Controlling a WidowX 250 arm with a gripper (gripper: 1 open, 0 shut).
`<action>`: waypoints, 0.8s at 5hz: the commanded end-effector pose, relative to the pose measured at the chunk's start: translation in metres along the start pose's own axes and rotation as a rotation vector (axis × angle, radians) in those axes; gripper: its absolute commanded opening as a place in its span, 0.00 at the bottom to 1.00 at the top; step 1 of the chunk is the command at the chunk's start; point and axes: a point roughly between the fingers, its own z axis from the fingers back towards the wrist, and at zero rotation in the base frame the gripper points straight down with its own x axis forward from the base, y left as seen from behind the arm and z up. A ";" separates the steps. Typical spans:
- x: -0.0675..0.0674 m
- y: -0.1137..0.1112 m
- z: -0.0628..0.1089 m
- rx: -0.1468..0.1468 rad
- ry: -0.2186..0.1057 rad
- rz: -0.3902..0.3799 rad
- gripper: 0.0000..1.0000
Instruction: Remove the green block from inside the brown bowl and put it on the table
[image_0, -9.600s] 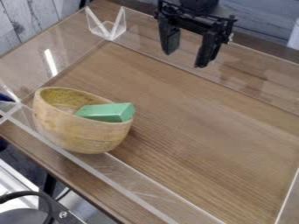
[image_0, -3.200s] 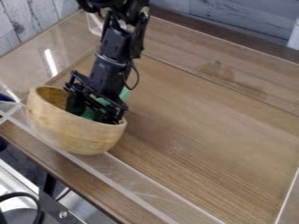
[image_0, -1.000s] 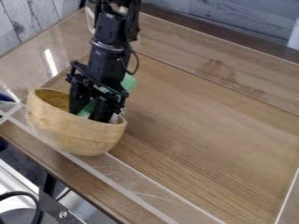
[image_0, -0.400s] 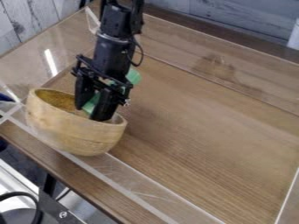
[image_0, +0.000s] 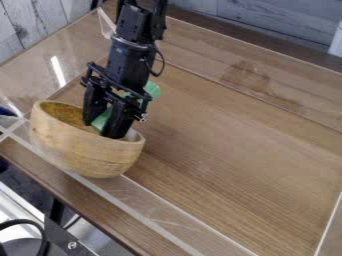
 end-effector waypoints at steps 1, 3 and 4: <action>0.000 0.006 0.019 0.039 -0.070 0.015 0.00; -0.001 0.007 0.022 0.053 -0.122 0.019 0.00; 0.003 0.006 0.019 0.057 -0.168 0.013 0.00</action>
